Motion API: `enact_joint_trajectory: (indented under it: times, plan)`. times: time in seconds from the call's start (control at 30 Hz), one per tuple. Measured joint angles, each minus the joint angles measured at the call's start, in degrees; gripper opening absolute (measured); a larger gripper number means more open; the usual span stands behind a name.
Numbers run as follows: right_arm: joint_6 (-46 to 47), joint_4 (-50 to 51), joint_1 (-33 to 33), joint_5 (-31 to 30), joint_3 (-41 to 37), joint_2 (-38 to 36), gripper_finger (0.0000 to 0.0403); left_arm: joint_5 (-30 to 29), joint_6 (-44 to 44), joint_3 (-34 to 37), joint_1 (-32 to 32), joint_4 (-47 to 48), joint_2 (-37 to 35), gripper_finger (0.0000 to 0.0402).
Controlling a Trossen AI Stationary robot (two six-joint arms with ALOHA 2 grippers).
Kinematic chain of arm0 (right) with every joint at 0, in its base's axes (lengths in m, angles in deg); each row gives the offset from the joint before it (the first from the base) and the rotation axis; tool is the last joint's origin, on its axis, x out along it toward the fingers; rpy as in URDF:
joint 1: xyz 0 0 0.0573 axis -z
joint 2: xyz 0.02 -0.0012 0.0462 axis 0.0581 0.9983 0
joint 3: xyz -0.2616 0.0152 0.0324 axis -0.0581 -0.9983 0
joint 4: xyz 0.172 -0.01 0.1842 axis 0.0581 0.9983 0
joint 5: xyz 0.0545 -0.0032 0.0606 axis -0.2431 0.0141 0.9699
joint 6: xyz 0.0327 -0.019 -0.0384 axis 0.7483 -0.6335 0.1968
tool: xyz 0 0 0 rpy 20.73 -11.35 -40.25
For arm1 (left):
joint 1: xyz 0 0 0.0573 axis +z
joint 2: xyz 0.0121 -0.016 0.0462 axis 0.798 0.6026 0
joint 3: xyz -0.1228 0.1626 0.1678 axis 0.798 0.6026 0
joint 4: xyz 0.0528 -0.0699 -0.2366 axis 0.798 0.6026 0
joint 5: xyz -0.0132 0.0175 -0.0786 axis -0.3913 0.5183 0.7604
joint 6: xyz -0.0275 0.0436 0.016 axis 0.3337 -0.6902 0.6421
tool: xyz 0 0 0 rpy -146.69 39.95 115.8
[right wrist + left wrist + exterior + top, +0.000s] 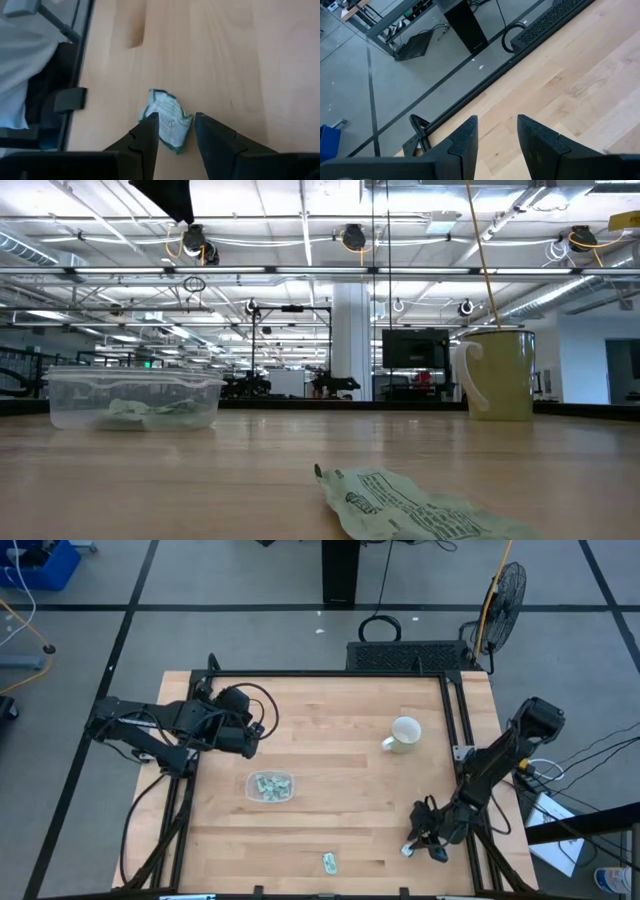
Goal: Pick and place Stevia / Truvia into bins
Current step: Put the stevia packet into the transparent bin
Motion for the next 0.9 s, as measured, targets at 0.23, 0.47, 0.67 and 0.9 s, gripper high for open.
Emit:
enact_joint_trajectory:
  times: [0.23,0.47,0.67,0.9]
  plan:
    - [-0.8,-1.8,-0.1,1.7,0.3,4.5,0.0121,0.0,0.0,0.0,0.0,0.0,0.0,0.0143]
    - [-5.5,-2.0,0.0,2.3,0.2,4.6,0.0063,-0.1,-0.1,0.0,0.0,0.0,0.0,0.0143]
    - [-9.5,-5.6,0.9,3.5,0.0,4.7,0.0008,-0.1,-0.1,0.0,0.0,0.0,0.0,0.0143]
    - [-28.3,-12.8,9.4,3.9,0.0,4.6,0.0009,-0.1,-0.2,0.0,0.0,0.0,0.0,0.0143]
